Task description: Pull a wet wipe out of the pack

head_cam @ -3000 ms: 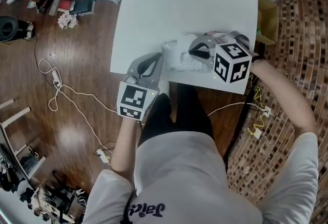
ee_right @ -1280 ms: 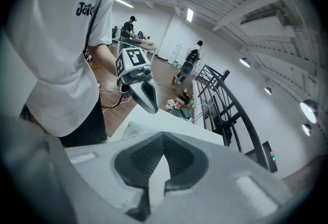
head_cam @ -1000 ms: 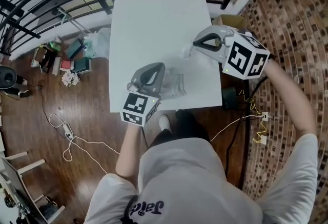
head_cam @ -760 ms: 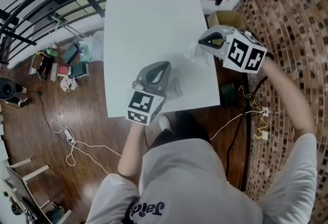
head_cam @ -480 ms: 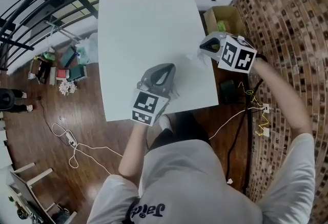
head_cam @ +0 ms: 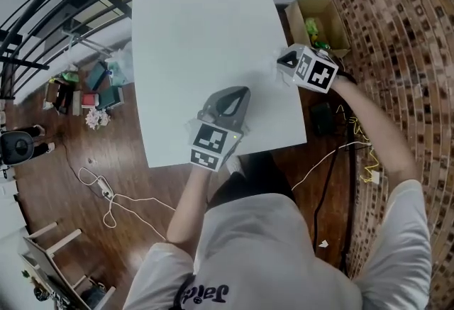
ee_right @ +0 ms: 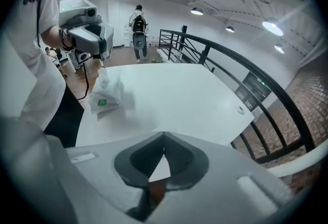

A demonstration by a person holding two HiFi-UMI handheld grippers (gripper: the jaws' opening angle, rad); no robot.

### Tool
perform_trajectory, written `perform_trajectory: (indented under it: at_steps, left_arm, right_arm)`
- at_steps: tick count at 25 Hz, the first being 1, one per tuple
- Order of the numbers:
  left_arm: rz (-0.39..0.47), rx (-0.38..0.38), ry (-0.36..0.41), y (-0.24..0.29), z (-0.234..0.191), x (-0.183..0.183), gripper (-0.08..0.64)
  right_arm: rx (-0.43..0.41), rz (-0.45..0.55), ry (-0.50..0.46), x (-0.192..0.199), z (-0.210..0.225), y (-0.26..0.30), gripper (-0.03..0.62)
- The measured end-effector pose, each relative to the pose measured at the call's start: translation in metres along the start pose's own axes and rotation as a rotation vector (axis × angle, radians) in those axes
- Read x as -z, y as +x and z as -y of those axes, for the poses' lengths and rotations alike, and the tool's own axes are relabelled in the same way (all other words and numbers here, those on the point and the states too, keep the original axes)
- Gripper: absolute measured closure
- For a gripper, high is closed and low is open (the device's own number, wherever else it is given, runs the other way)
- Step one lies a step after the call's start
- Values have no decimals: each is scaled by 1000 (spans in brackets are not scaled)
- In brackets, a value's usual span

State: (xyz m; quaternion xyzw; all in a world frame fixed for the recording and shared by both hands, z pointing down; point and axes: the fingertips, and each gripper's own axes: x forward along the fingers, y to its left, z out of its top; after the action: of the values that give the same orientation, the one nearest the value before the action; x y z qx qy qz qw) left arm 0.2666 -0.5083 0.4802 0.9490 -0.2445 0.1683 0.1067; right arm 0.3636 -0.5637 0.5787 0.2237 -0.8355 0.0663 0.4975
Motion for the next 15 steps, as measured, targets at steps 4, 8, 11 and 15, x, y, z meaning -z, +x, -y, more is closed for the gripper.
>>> perform_trajectory:
  at_steps: [4,8,11,15]
  left_arm:
    - [-8,-8,-4,0,-3,4,545]
    - [-14,-16,-6,-4,-9,8,545]
    - [-12,-25,-5,-8,-11,10,545]
    - [6,-37,-10,-19,-12,7,545]
  right_arm:
    - [9,-28,42,14,3,22,600]
    - [38,-19,102,19,10,38,572]
    - [66,-7,136,17,15,41,512]
    - [94,5,114,8,11,27,505]
